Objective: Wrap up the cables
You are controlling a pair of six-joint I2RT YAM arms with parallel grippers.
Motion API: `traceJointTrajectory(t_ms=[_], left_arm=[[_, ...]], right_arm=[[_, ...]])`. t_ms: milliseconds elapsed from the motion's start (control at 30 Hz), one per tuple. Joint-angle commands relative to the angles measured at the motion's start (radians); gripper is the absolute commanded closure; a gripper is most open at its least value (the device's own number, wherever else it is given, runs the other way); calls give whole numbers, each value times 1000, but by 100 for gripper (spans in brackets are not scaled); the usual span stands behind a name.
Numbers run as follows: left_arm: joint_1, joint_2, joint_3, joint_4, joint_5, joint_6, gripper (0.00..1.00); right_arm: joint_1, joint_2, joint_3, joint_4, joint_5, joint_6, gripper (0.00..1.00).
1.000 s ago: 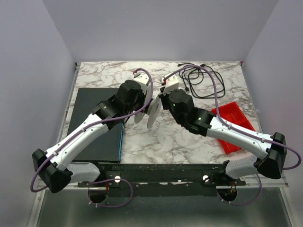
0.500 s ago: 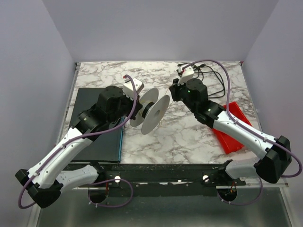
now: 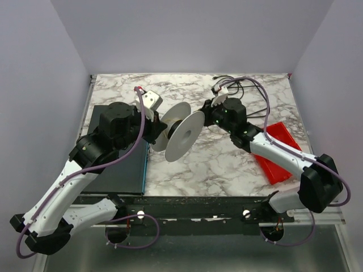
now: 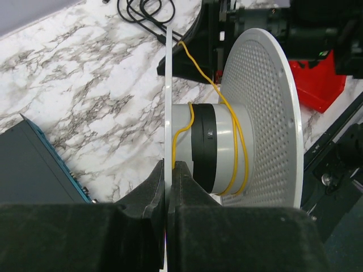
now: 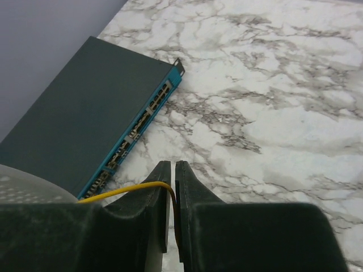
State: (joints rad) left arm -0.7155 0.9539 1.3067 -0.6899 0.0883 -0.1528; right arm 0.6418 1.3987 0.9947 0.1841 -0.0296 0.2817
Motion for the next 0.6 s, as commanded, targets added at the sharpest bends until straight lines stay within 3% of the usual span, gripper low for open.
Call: traceJointTrajectory(t_ms=[0, 200, 400, 567], left_arm=[[3, -46, 57, 70, 8, -68, 100], [15, -55, 45, 167, -79, -207, 100], [16, -49, 16, 265, -212, -332, 100], [17, -26, 16, 286, -349, -391, 100]], right_arm=[[-10, 40, -64, 147, -177, 104, 85], [-10, 95, -196, 420, -385, 305, 86], [-6, 215, -288, 803, -563, 572, 86], [41, 254, -288, 906, -586, 652, 88]])
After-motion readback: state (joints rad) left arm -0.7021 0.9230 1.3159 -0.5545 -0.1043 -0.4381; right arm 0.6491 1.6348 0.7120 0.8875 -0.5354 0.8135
